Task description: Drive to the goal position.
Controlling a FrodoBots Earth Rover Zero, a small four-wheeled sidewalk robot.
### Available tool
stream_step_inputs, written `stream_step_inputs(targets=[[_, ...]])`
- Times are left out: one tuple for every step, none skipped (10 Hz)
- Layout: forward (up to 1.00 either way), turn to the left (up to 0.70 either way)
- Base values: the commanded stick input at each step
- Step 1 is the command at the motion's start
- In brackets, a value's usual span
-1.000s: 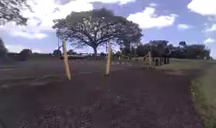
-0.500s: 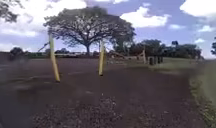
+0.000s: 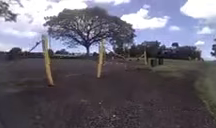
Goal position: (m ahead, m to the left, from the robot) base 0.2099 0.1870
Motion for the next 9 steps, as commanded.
stream_step_inputs(targets=[[0.50, 0.00], [0.50, 0.00], [0.50, 0.00], [0.50, 0.00], [0.50, 0.00], [0.50, 0.00], [0.50, 0.00], [0.50, 0.00], [0.50, 0.00]])
